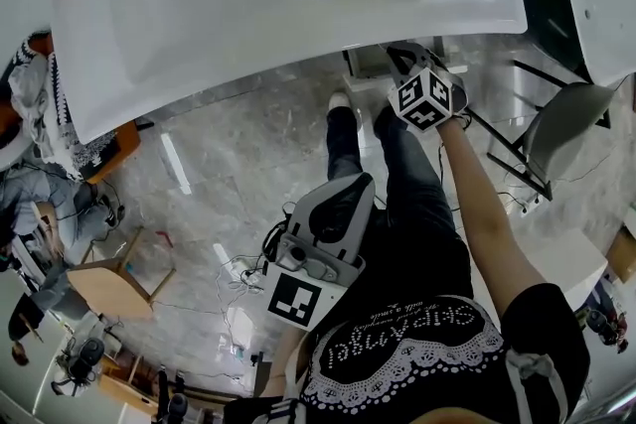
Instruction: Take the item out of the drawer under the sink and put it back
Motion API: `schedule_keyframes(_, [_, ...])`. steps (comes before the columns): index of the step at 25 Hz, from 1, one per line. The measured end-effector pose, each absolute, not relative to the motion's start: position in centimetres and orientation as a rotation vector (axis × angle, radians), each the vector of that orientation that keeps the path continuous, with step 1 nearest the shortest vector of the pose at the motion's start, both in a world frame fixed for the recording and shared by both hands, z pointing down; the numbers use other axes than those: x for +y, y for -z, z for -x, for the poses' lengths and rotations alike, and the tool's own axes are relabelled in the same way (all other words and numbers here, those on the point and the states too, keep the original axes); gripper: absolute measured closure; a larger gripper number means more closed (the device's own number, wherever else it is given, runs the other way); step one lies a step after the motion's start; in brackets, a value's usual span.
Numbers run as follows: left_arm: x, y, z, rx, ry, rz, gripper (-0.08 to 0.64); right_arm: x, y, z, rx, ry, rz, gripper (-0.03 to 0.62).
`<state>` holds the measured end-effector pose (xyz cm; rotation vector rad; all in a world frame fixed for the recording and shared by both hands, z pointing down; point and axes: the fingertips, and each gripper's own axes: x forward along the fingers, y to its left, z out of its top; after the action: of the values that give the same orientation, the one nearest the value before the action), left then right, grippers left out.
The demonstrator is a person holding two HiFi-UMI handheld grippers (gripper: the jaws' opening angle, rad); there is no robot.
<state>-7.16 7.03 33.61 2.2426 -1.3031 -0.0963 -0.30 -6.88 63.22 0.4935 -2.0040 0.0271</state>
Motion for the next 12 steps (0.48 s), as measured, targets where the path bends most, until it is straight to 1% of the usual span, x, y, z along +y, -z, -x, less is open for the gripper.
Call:
schedule_keyframes(6, [6.7,-32.6,7.1,-1.293,0.101,-2.282,0.557,-6.2,-59.8,0.0,-2.084,-0.043,-0.605,0.575])
schedule_keyframes(12, [6.2,-31.1,7.1,-1.277,0.114,-2.346,0.557,-6.0,-54.9,-0.8,-2.206,-0.148,-0.787,0.575])
